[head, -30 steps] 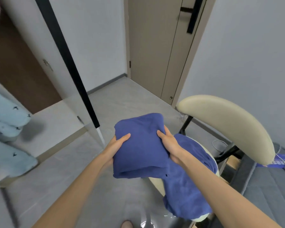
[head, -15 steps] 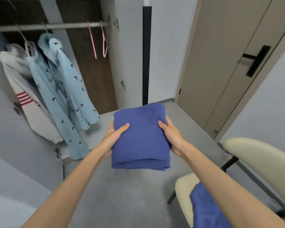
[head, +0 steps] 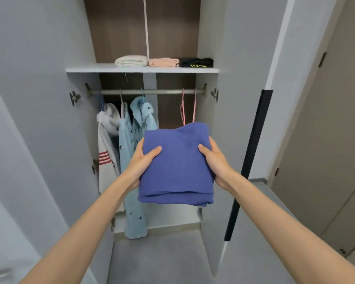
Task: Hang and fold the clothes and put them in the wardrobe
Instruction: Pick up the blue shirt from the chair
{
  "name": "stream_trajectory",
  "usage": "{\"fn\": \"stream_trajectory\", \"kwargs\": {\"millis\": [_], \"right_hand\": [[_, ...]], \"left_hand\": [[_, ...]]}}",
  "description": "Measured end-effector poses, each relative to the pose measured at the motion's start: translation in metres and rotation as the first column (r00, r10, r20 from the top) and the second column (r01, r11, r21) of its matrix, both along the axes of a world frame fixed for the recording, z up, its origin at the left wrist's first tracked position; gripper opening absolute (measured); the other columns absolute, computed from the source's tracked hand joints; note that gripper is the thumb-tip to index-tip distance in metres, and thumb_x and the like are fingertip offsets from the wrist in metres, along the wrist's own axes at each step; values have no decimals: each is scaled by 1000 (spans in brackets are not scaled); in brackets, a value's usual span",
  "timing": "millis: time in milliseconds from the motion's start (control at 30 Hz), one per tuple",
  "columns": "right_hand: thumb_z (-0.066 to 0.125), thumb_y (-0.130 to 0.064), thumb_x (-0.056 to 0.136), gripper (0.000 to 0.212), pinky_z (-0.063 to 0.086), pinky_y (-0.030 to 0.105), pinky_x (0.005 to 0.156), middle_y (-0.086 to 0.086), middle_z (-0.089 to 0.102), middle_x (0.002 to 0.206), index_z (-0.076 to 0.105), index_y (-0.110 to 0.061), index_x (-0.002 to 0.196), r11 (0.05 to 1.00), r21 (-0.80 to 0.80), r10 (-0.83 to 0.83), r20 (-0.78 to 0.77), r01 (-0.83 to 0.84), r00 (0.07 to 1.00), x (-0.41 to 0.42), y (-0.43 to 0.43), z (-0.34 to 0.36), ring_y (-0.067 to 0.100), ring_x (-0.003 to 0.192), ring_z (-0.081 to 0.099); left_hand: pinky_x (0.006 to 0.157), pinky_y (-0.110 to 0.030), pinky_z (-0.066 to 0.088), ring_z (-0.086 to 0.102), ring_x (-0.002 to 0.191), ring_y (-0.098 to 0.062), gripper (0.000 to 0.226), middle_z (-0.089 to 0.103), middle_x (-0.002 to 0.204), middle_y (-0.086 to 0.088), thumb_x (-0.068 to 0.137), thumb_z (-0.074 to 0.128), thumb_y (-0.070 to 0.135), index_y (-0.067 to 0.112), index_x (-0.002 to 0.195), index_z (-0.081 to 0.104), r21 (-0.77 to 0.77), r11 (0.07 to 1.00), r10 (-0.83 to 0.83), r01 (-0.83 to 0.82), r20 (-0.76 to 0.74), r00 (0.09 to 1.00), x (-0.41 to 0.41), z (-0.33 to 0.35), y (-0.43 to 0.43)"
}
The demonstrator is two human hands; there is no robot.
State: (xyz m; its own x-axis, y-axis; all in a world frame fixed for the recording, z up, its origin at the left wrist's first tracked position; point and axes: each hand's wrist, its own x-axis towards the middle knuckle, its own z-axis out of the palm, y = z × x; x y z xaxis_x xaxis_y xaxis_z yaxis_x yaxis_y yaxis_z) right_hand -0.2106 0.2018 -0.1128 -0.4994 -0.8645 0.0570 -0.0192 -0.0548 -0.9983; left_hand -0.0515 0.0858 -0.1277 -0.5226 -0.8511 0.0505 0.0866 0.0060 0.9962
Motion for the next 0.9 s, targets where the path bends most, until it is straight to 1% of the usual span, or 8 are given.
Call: {"fn": "stream_trajectory", "kwargs": {"millis": [100, 233, 300, 400, 600, 733, 833, 900], "right_hand": [[42, -19, 101, 34, 46, 16, 68, -21, 57, 108, 42, -42, 126, 998, -59, 28, -45, -30, 999, 3, -53, 30, -2, 93, 58], [43, -22, 101, 46, 47, 21, 77, -9, 53, 126, 32, -35, 143, 993, -113, 32, -99, -43, 995, 4, -123, 73, 6, 102, 56], [43, -24, 101, 46, 46, 23, 79, -10, 52, 124, 31, -35, 144, 991, -124, 36, -130, -53, 991, 2, -153, 95, 6, 101, 55], [43, -22, 100, 44, 47, 21, 76, -9, 56, 121, 35, -36, 141, 983, -170, 40, -163, -68, 986, -2, -195, 129, 4, 100, 56], [42, -19, 100, 38, 45, 22, 68, -7, 58, 117, 40, -29, 137, 971, -210, 80, -178, -118, 981, -15, -273, 179, 7, 92, 56], [40, -17, 101, 42, 45, 21, 67, -15, 50, 101, 38, -30, 141, 960, -224, 127, -178, -165, 976, -32, -326, 202, 4, 88, 53], [42, -18, 100, 44, 46, 24, 68, -9, 56, 111, 36, -29, 142, 950, -216, 194, -164, -227, 967, -48, -366, 214, 8, 93, 56], [43, -19, 100, 42, 49, 27, 72, -3, 57, 121, 38, -28, 141, 941, -208, 241, -147, -268, 959, -57, -393, 222, 14, 99, 58]], "left_hand": [[71, -22, 50, 60, 100, -9, 53, 56, 121, 8, 91, 60, 27, 31, 138, 35, -71, 997, 37, -40, -41, 998, 5, 31, -48], [68, -18, 49, 60, 99, -8, 53, 55, 123, 8, 92, 59, 27, 32, 139, 34, -172, 982, 59, -73, -84, 995, 7, 76, -115], [72, -20, 50, 59, 103, -10, 54, 54, 125, 7, 92, 59, 26, 31, 140, 34, -204, 974, 71, -93, -115, 991, 7, 96, -144], [77, -23, 51, 60, 107, -13, 55, 55, 127, 6, 91, 60, 25, 29, 140, 36, -238, 965, 67, -107, -168, 983, 6, 126, -183], [71, -22, 51, 63, 99, -10, 51, 59, 123, 6, 91, 60, 24, 29, 137, 39, -273, 949, 96, -156, -219, 971, -1, 178, -252], [65, -18, 50, 63, 94, -8, 50, 59, 119, 8, 91, 60, 24, 30, 136, 39, -287, 936, 144, -206, -224, 964, -14, 203, -299], [68, -23, 50, 63, 97, -11, 53, 59, 123, 5, 90, 61, 26, 29, 138, 38, -300, 923, 182, -241, -210, 961, -23, 216, -336], [66, -23, 50, 63, 93, -10, 49, 60, 116, 7, 91, 61, 25, 28, 136, 41, -296, 916, 212, -270, -213, 954, -28, 224, -356]]}}
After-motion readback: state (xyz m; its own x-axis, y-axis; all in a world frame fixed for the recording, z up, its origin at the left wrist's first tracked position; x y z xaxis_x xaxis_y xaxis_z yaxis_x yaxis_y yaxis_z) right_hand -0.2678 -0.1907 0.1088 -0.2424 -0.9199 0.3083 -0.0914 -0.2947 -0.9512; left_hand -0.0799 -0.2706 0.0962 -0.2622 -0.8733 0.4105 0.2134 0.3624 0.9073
